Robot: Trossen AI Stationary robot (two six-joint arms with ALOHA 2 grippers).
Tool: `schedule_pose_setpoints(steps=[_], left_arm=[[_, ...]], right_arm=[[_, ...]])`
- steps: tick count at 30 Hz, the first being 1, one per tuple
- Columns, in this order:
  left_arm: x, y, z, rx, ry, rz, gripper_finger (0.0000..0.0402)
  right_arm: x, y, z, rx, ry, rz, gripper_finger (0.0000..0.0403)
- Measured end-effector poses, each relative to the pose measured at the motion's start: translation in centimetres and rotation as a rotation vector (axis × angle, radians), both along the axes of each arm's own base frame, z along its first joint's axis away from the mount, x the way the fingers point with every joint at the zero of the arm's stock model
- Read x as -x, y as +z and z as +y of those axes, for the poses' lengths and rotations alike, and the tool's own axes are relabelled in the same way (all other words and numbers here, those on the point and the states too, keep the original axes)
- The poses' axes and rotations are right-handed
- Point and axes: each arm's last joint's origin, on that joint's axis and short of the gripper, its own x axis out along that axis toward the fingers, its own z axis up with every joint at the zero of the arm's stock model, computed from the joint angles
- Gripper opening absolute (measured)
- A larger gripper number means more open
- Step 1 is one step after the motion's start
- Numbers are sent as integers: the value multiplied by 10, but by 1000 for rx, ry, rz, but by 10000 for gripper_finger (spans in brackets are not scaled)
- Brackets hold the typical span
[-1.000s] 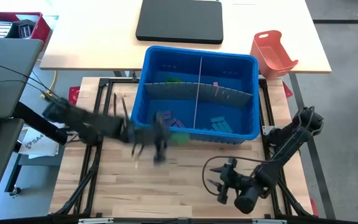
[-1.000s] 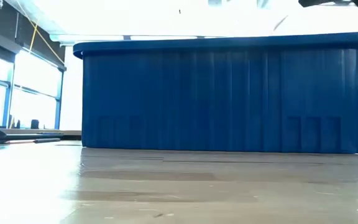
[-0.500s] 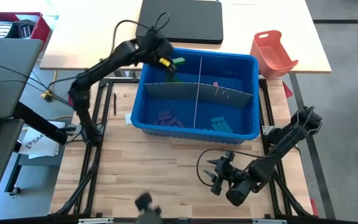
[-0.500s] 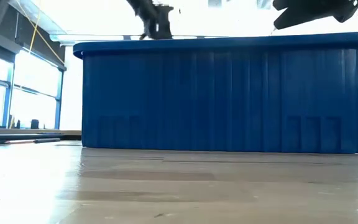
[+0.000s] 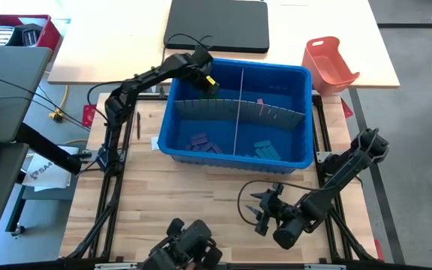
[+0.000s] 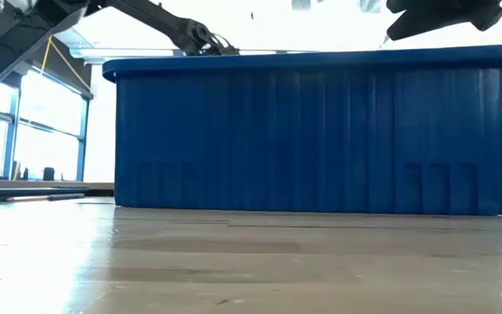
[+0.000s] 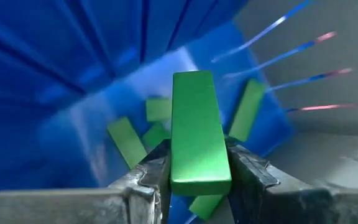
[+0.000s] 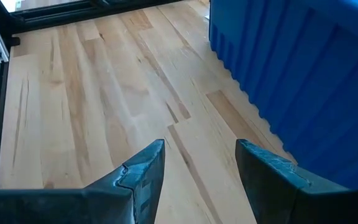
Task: Sort blocks
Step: Put the green block into the blue bin with the other green block, then adjust the blue bin
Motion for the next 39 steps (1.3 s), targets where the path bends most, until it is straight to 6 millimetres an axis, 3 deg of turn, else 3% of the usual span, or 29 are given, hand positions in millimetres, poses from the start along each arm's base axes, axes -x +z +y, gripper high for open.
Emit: schedule_pose_setpoints(steps=[5, 11, 19, 23, 29, 39], left_arm=[[-7, -8, 3, 45, 124, -43, 105], [-16, -41, 6, 138, 231, -12, 105], [-32, -73, 3, 159, 252, 42, 107], [-37, -87, 2, 174, 248, 67, 131], [-38, -85, 2, 155, 188, 68, 156], [-20, -41, 4, 160, 155, -46, 236]], right_arm=[[-1, -1, 1, -10, 0, -4, 193], [-1, 0, 2, -17, 1, -12, 193], [-1, 0, 2, -17, 3, -12, 193], [-1, 0, 2, -16, 4, -12, 193], [-1, 0, 2, -16, 4, -10, 193], [-1, 0, 2, -19, 4, -9, 193]])
